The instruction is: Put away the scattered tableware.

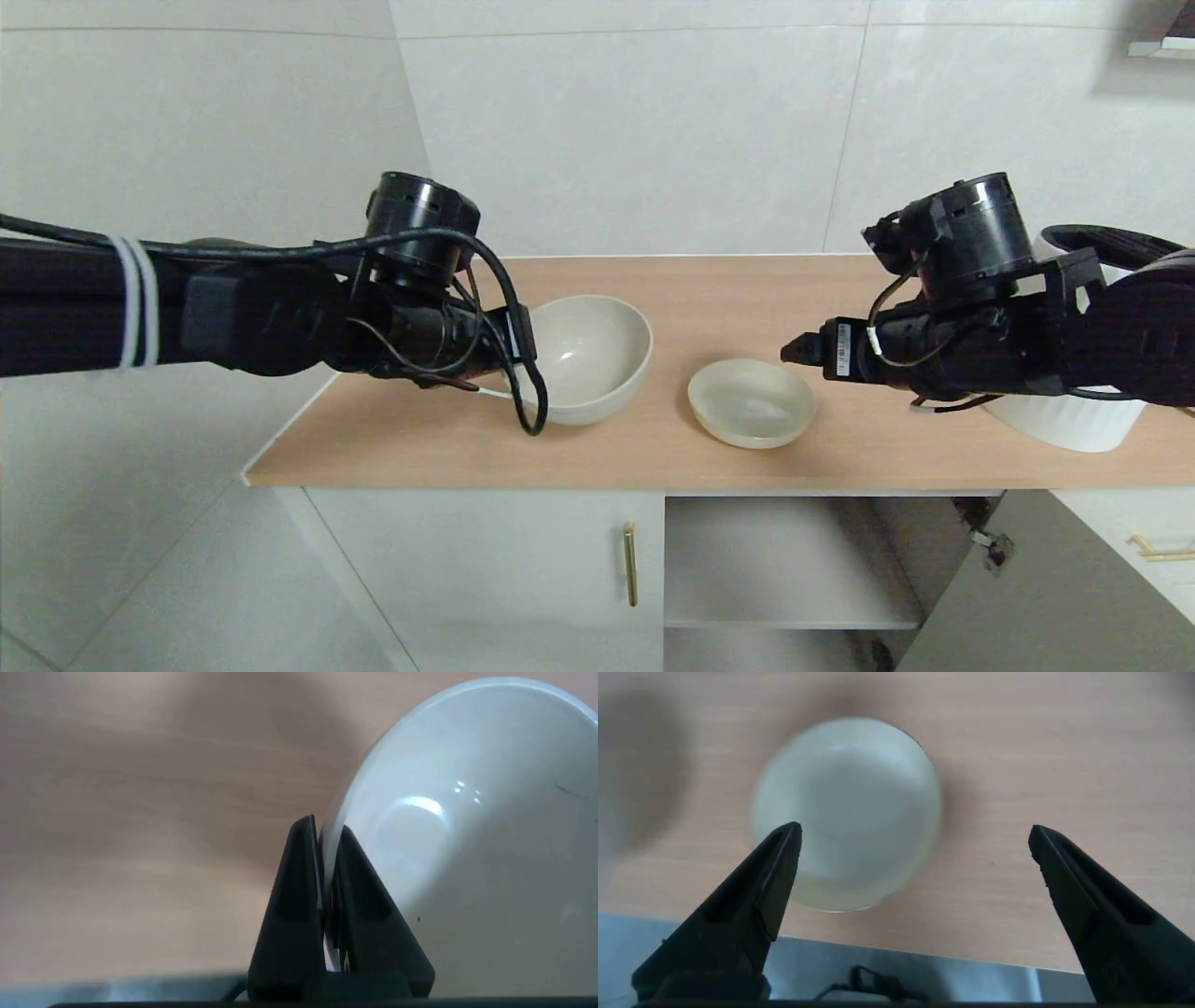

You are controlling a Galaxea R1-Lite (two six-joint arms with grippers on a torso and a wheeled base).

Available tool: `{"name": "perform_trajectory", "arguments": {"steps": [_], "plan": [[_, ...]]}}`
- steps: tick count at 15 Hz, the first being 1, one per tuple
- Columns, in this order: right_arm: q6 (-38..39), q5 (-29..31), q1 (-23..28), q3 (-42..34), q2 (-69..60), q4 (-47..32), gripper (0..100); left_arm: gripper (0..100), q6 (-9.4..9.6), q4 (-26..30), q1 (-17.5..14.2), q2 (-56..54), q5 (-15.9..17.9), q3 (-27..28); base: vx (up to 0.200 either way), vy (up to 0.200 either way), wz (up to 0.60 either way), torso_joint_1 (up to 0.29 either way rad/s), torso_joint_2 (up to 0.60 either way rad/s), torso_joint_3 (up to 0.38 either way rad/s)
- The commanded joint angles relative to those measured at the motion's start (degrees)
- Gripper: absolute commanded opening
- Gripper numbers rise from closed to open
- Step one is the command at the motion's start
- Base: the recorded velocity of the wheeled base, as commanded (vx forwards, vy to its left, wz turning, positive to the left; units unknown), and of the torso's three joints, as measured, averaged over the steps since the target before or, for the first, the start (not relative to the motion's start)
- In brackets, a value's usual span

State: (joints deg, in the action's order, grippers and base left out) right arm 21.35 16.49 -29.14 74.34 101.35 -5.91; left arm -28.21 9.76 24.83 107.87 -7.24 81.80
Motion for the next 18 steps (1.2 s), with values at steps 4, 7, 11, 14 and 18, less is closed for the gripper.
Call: {"name": "perform_trajectory", "arguments": {"steps": [4, 7, 11, 14, 18], "plan": [[0.01, 4.16, 1.27, 3.53, 9.92, -1.82, 100, 0, -0.27, 0.08, 1.27, -11.02, 0.21, -2.43, 0.000, 0.000, 0.00, 0.000, 0.00, 0.000], [0.10, 4.16, 2.07, 4.41, 12.38, -1.82, 100, 0, -0.36, 0.08, 2.68, -10.84, 0.21, -2.87, 0.000, 0.000, 0.00, 0.000, 0.00, 0.000], [0.71, 3.72, 2.07, 5.11, 13.43, -1.65, 100, 0, -0.36, 0.08, 2.85, -11.02, 0.21, -2.87, 0.000, 0.000, 0.00, 0.000, 0.00, 0.000], [1.59, 3.02, 2.07, 5.82, 14.58, -1.65, 0, 0, -0.36, 0.08, 2.85, -11.02, 0.21, -2.87, 0.000, 0.000, 0.00, 0.000, 0.00, 0.000], [2.82, -0.85, 2.07, 5.99, 14.58, -1.73, 0, 0, -0.36, 0.08, 2.85, -11.37, 0.21, -2.87, 0.000, 0.000, 0.00, 0.000, 0.00, 0.000]]}}
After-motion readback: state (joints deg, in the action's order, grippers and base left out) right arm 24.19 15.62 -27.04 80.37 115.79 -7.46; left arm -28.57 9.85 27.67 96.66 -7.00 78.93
